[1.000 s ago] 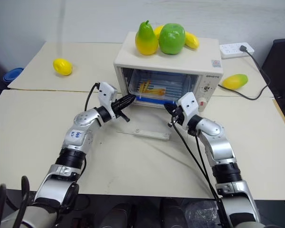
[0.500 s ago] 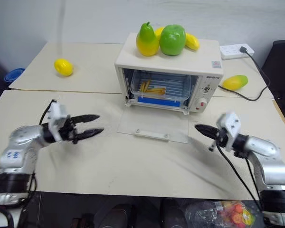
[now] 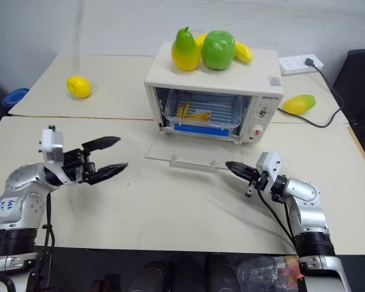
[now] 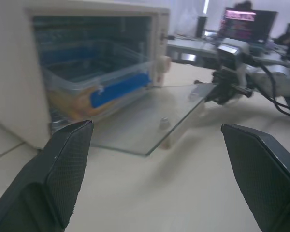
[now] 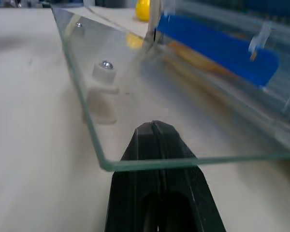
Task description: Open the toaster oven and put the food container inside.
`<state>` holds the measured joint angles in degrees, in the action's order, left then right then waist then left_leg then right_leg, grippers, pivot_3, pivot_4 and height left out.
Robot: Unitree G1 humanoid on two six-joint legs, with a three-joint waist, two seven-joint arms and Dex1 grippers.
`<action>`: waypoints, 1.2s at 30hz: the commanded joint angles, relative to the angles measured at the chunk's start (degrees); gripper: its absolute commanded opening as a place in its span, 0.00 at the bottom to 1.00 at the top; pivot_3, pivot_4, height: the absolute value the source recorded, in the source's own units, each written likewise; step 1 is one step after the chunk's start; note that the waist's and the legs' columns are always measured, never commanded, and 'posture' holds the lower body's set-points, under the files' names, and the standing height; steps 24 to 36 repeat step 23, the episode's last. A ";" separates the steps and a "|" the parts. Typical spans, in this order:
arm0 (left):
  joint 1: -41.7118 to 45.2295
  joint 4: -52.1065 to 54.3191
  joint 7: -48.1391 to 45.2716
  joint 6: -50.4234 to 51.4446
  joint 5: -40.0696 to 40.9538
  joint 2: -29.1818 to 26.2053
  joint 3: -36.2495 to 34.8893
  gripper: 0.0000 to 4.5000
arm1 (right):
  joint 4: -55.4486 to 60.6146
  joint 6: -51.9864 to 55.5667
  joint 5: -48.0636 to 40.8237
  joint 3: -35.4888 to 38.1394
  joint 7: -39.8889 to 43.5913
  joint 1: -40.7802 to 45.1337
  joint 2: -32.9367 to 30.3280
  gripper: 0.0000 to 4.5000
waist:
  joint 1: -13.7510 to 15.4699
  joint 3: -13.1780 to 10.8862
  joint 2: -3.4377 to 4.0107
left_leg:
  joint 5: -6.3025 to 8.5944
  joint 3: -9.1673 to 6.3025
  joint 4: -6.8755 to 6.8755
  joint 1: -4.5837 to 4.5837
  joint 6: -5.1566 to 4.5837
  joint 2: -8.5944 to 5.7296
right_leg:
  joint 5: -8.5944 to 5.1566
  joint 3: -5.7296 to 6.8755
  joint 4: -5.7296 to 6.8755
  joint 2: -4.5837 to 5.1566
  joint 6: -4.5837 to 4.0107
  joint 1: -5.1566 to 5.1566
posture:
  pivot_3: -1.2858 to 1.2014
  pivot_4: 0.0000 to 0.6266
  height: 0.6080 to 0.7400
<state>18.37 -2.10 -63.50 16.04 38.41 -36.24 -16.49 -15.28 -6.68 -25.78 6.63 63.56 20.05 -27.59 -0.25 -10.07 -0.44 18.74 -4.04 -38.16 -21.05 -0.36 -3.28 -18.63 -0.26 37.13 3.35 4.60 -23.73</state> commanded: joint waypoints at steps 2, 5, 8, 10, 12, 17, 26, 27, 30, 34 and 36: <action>-0.76 4.81 1.54 3.28 3.68 -1.17 -2.95 1.00 | 10.58 6.48 -9.00 4.82 -3.81 2.16 0.32 0.00 | 0.10 -0.01 0.01 | 0.00 -0.01 0.00 -0.03 -0.01 0.00 | 0.00 0.00 -0.02 0.01 0.00 0.00 | 0.52 0.24 1.00; -1.60 4.67 0.74 0.62 0.22 -2.79 -2.46 1.00 | 17.07 12.85 -13.93 7.14 -8.11 2.76 -0.50 0.00 | 0.16 -0.01 0.01 | 0.00 -0.04 0.01 -0.02 0.00 0.00 | 0.00 0.03 -0.03 0.01 0.00 0.01 | 0.52 0.24 1.00; -4.39 4.35 -1.71 -5.11 -3.88 -4.54 -2.19 1.00 | 23.99 19.28 -17.41 7.89 -9.33 -0.39 -2.98 0.08 | 0.20 0.00 0.03 | 0.01 -0.06 0.08 -0.03 0.00 -0.01 | 0.00 0.03 -0.12 0.01 0.00 0.01 | 0.52 0.24 1.00; -7.86 5.31 -1.21 -4.72 -4.30 -5.83 -3.77 1.00 | 28.71 16.54 -13.29 5.27 -1.33 -8.25 -7.98 0.18 | 0.34 0.00 0.03 | 0.02 -0.06 0.14 -0.03 -0.01 -0.01 | 0.00 0.03 -0.19 0.02 0.00 0.01 | 0.52 0.24 1.00; -12.48 5.22 -2.26 -7.15 -5.98 -6.91 -4.86 1.00 | 29.71 12.40 -10.47 4.95 3.00 -14.67 -10.17 0.36 | 0.49 0.01 0.00 | 0.08 -0.11 0.29 -0.03 -0.06 0.02 | -0.01 0.06 -0.31 0.00 -0.02 0.02 | 0.52 0.24 1.00; -20.23 2.42 1.05 -12.42 -11.59 -6.12 -5.62 1.00 | 24.61 3.24 -4.46 4.96 7.46 -21.87 -10.76 0.71 | 0.13 0.00 0.03 | 0.14 0.07 0.09 0.02 -0.21 -0.02 | 0.04 -0.08 -0.34 0.04 0.07 0.17 | 0.52 0.24 1.00; -22.35 0.76 4.68 -16.53 -13.29 -3.20 -5.56 1.00 | 19.36 -3.63 -0.46 5.17 5.46 -23.67 -8.62 0.99 | 0.25 -0.02 0.04 | 0.37 0.07 0.32 0.73 -0.54 0.02 | 0.04 -0.08 -0.38 0.03 -0.01 0.77 | 0.52 0.24 1.00; -22.35 0.76 4.68 -16.53 -13.29 -3.20 -5.56 1.00 | 19.36 -3.63 -0.46 5.17 5.46 -23.67 -8.62 0.99 | 0.25 -0.02 0.04 | 0.37 0.07 0.32 0.73 -0.54 0.02 | 0.04 -0.08 -0.38 0.03 -0.01 0.77 | 0.52 0.24 1.00; -22.35 0.76 4.68 -16.53 -13.29 -3.20 -5.56 1.00 | 19.36 -3.63 -0.46 5.17 5.46 -23.67 -8.62 0.99 | 0.25 -0.02 0.04 | 0.37 0.07 0.32 0.73 -0.54 0.02 | 0.04 -0.08 -0.38 0.03 -0.01 0.77 | 0.52 0.24 1.00; -22.35 0.76 4.68 -16.53 -13.29 -3.20 -5.56 1.00 | 19.36 -3.63 -0.46 5.17 5.46 -23.67 -8.62 0.99 | 0.25 -0.02 0.04 | 0.37 0.07 0.32 0.73 -0.54 0.02 | 0.04 -0.08 -0.38 0.03 -0.01 0.77 | 0.52 0.24 1.00; -22.35 0.76 4.68 -16.53 -13.29 -3.20 -5.56 1.00 | 19.36 -3.63 -0.46 5.17 5.46 -23.67 -8.62 0.99 | 0.25 -0.02 0.04 | 0.37 0.07 0.32 0.73 -0.54 0.02 | 0.04 -0.08 -0.38 0.03 -0.01 0.77 | 0.52 0.24 1.00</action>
